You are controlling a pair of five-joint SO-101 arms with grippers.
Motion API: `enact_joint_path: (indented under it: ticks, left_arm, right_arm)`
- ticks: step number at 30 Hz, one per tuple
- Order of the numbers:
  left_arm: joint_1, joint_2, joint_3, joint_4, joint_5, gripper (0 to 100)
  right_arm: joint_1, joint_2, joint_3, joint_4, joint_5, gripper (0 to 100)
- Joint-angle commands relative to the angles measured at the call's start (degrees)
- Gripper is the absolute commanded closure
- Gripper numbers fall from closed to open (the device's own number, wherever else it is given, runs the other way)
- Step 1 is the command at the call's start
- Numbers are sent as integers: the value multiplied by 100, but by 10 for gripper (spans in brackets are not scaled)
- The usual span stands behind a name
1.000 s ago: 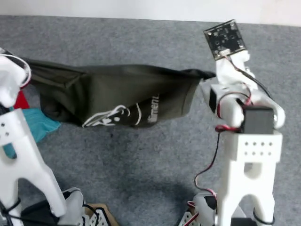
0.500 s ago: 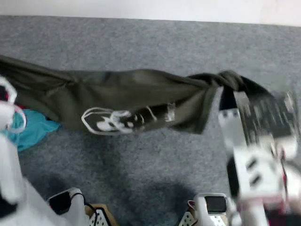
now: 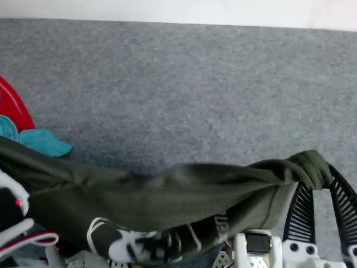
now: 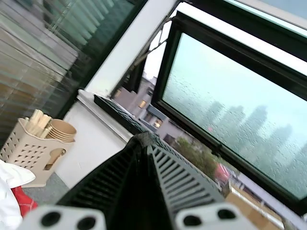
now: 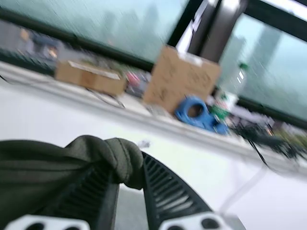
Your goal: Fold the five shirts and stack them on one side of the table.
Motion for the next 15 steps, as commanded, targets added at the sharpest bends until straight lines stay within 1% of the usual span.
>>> enact_joint_path:
  ticks: [1, 3, 7, 12, 15]
  left_arm:
    - [-435, 4, -40, -334, 738, 990]
    - [-558, 92, 119, -475, 870, 990]
    - [-514, 576, 611, -923, 888, 990]
    - [92, 1719, 1226, -1688, 853, 990]
    - [356, 2519, 1288, -1969, 703, 990]
  right_arm:
    - [646, 620, -75, 268, -79, 992]
    - [716, 954, -66, 356, -105, 992]
    - [312, 1560, -48, 338, -193, 992]
    - [-66, 2466, -48, -4, -484, 992]
    - [-110, 3099, -48, -356, -633, 992]
